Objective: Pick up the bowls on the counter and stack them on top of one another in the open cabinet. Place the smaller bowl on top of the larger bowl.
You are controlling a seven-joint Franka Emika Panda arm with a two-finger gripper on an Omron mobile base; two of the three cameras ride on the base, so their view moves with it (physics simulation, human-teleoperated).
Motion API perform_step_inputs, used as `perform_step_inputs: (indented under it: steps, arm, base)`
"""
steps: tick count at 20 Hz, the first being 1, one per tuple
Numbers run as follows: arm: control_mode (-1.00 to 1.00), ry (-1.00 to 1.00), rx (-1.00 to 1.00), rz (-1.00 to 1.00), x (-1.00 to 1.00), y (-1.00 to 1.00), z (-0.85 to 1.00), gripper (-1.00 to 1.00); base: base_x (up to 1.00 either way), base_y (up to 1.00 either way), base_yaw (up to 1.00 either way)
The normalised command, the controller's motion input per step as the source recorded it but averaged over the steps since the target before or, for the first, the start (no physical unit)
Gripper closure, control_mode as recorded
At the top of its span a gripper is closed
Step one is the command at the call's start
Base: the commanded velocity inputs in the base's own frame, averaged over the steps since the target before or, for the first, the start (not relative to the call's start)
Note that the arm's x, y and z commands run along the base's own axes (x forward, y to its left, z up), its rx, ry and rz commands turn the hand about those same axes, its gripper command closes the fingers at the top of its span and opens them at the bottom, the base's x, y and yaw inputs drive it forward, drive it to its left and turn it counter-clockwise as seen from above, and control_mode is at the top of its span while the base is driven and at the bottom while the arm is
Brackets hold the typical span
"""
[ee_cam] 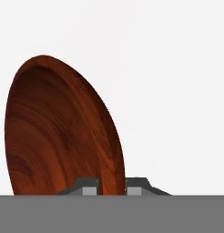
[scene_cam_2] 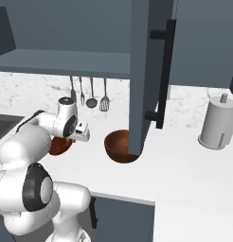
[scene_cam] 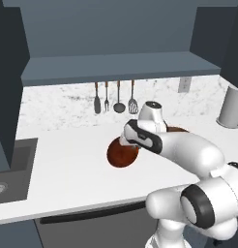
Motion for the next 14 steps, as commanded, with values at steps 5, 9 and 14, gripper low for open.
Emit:
perform_step_inputs:
  steps: [5,9,14]
  arm:
    - [-1.0,-0.13,0.1,-0.24,-0.02,-0.91,1.0,1.0]
    - [-1.0,0.0,0.18,-0.34,0.07,-1.0,0.91,1.0]
    - [-1.0,0.07,0.22,-0.36,0.17,-1.0,0.41,1.0]
  base:
    - [0.0,0.0,0.0]
    - [0.0,0.0,0.0]
    - [0.0,0.0,0.0]
